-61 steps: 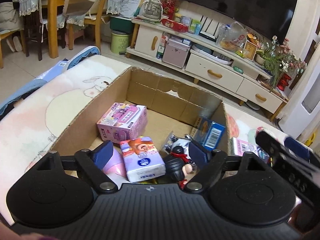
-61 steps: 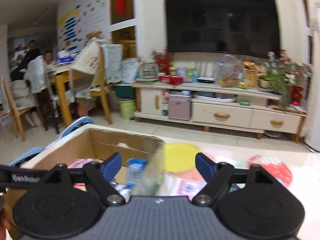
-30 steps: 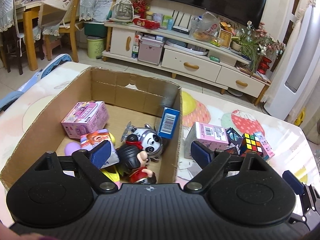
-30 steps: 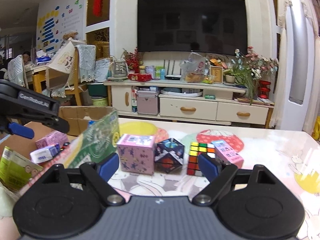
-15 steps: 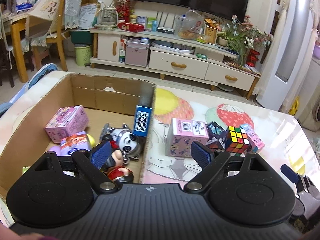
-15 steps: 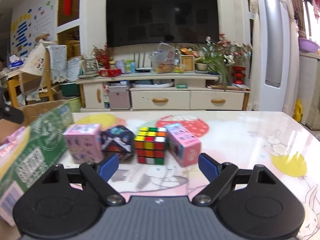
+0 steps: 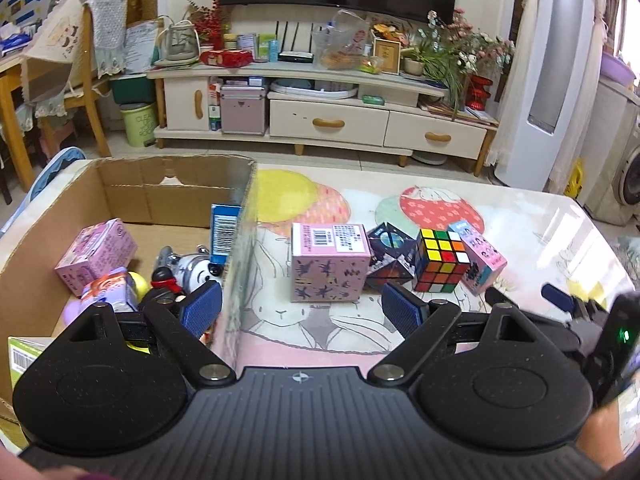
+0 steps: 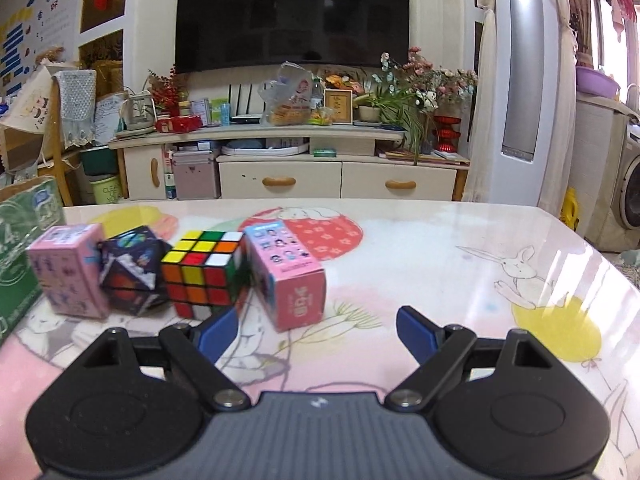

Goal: Organize rigid objects
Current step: 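Move both tools back over the table toward the Rubik's cube and pink blind box, then grasp the Rubik's cube with the left tool while the right grasps the pink blind box, then lift the Rubik's cube with the left tool while the right lifts the pink blind box, then carry the Rubik's cube with the left tool while the right carries the blind box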

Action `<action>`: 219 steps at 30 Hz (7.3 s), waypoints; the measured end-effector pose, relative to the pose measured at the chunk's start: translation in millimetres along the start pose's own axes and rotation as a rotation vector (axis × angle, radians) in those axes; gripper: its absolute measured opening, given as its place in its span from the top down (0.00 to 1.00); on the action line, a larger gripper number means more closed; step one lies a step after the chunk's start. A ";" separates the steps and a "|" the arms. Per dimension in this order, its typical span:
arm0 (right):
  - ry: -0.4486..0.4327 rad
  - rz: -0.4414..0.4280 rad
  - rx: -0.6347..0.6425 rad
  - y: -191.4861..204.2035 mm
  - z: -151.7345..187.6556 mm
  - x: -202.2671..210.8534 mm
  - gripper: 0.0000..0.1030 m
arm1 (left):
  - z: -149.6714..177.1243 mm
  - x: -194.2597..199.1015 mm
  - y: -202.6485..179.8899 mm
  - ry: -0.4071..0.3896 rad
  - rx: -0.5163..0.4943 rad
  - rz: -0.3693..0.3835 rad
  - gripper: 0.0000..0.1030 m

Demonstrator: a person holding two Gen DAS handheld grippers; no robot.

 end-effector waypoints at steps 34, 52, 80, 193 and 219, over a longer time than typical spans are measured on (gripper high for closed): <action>0.028 -0.087 0.022 -34.4 -17.8 -43.0 0.64 | 18.5 -53.2 -74.1 0.033 -0.176 0.103 0.00; 0.046 -0.083 -0.021 -59.2 -13.7 -42.6 0.59 | 5.4 -113.0 -98.0 -0.023 -0.108 0.149 0.08; 0.062 -0.124 -0.008 -44.0 -10.7 -51.4 0.64 | 23.4 -113.6 -84.8 0.037 -0.089 0.071 0.38; 0.059 -0.155 0.106 39.5 43.0 130.4 0.65 | 57.6 7.4 -52.1 0.052 -0.013 0.197 0.39; 0.138 -0.176 0.107 36.3 64.6 104.8 0.64 | 84.9 -13.4 -28.7 0.146 0.090 0.157 0.35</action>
Point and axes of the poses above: each gripper's, at about its wrist camera, not at the fingertips, and x roughly against the way its jaws point, y to its left, z to its underside, the point moved 8 cm from there along -x, roughly the way its jaws point, and after that the axes turned 8 degrees about z, right-handed, at the moved point
